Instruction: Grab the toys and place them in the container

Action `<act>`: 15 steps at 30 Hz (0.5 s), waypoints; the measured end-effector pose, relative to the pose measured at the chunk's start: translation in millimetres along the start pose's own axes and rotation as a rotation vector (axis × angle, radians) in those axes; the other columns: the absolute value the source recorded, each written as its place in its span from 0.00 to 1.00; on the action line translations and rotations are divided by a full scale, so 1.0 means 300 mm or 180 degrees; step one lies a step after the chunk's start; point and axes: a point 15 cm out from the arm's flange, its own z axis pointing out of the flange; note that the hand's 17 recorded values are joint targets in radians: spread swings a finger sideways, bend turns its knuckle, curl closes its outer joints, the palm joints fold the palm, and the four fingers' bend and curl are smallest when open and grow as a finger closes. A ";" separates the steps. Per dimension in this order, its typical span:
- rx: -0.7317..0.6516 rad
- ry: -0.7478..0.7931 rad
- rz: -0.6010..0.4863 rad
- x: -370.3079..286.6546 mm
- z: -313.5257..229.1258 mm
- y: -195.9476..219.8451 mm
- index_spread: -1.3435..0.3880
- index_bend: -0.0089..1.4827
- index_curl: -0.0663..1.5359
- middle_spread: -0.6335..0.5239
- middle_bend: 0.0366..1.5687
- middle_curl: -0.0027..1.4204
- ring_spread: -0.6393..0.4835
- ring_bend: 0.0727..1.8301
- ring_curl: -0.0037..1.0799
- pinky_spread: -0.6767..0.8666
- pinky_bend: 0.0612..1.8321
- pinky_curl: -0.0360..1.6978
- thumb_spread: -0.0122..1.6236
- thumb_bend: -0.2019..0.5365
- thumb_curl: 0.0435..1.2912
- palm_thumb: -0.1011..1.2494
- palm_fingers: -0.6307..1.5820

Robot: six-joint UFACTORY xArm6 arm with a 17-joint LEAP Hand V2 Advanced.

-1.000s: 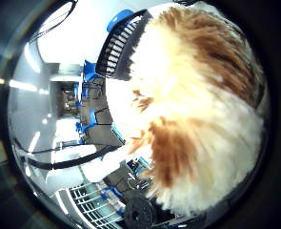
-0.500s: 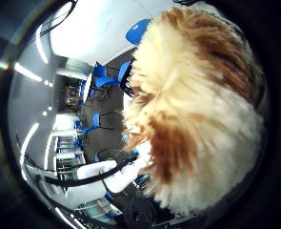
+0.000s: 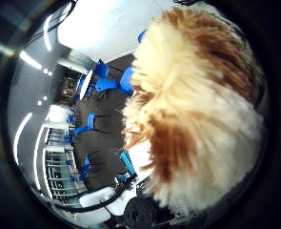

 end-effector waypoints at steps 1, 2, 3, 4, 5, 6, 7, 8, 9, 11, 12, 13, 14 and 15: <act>0.0023 -0.0001 0.0003 -0.014 0.026 -0.028 0.64 0.71 0.65 0.38 0.80 0.71 0.33 0.69 0.87 0.32 0.57 0.83 0.66 0.25 0.46 0.82 0.77; 0.0040 -0.0003 0.0005 -0.028 0.048 -0.050 0.63 0.71 0.65 0.38 0.80 0.71 0.33 0.69 0.87 0.32 0.57 0.83 0.66 0.25 0.46 0.81 0.77; 0.0058 -0.0006 -0.0001 -0.045 0.071 -0.074 0.63 0.71 0.65 0.38 0.80 0.71 0.33 0.69 0.87 0.32 0.57 0.83 0.66 0.25 0.46 0.81 0.77; 0.0070 -0.0009 -0.0006 -0.056 0.090 -0.092 0.63 0.71 0.65 0.38 0.80 0.71 0.33 0.69 0.87 0.32 0.57 0.83 0.66 0.24 0.46 0.80 0.77; 0.0084 -0.0011 -0.0001 -0.067 0.110 -0.109 0.63 0.71 0.65 0.38 0.80 0.71 0.33 0.69 0.87 0.32 0.57 0.83 0.67 0.25 0.45 0.79 0.77; 0.0092 -0.0015 -0.0003 -0.076 0.133 -0.125 0.63 0.70 0.66 0.38 0.79 0.71 0.33 0.69 0.86 0.31 0.57 0.82 0.67 0.25 0.45 0.78 0.77; 0.0092 -0.0022 -0.0006 -0.086 0.155 -0.138 0.63 0.69 0.65 0.38 0.78 0.71 0.33 0.69 0.86 0.31 0.57 0.81 0.68 0.25 0.45 0.77 0.77; 0.0088 -0.0028 -0.0006 -0.091 0.173 -0.146 0.63 0.68 0.65 0.38 0.78 0.71 0.33 0.68 0.85 0.31 0.57 0.80 0.68 0.24 0.44 0.76 0.77; 0.0070 -0.0041 -0.0013 -0.099 0.193 -0.151 0.63 0.66 0.64 0.38 0.75 0.69 0.34 0.68 0.83 0.30 0.55 0.77 0.68 0.23 0.44 0.74 0.77; 0.0002 -0.0078 -0.0018 -0.106 0.233 -0.145 0.62 0.57 0.62 0.37 0.70 0.66 0.34 0.66 0.77 0.27 0.53 0.70 0.66 0.22 0.43 0.69 0.77; -0.0048 -0.0102 -0.0018 -0.109 0.254 -0.137 0.61 0.50 0.61 0.36 0.67 0.64 0.34 0.64 0.73 0.24 0.51 0.65 0.64 0.22 0.43 0.67 0.76; -0.0092 -0.0124 -0.0024 -0.112 0.269 -0.128 0.61 0.43 0.59 0.35 0.64 0.62 0.33 0.63 0.70 0.20 0.50 0.62 0.63 0.22 0.43 0.66 0.73; -0.0124 -0.0140 -0.0026 -0.115 0.275 -0.121 0.60 0.35 0.58 0.34 0.60 0.59 0.33 0.62 0.67 0.15 0.50 0.58 0.63 0.23 0.42 0.65 0.71; -0.0169 -0.0164 -0.0035 -0.121 0.280 -0.109 0.59 0.26 0.56 0.32 0.56 0.57 0.31 0.61 0.64 0.12 0.49 0.55 0.64 0.24 0.42 0.65 0.65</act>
